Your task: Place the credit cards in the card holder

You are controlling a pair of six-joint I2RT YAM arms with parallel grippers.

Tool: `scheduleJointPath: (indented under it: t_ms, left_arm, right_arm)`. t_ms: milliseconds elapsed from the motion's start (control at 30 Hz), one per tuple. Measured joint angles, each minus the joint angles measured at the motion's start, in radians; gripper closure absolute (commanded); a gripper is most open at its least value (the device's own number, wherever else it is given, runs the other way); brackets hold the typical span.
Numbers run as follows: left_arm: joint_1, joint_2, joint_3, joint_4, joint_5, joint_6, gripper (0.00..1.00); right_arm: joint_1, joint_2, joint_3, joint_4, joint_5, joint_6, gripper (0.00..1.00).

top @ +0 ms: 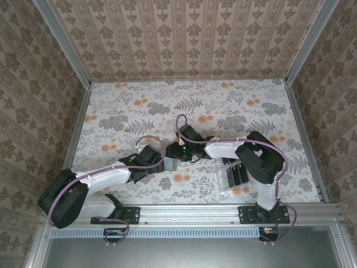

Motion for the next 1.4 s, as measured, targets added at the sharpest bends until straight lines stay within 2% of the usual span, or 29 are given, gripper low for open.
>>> scheduleJointPath:
  t_ms: [1400]
  left_arm:
    - [0.0,-0.007,-0.006,0.006,-0.004,-0.003,0.0]
  right_arm:
    - [0.018,0.054,0.02,0.093,-0.004,0.059,0.53]
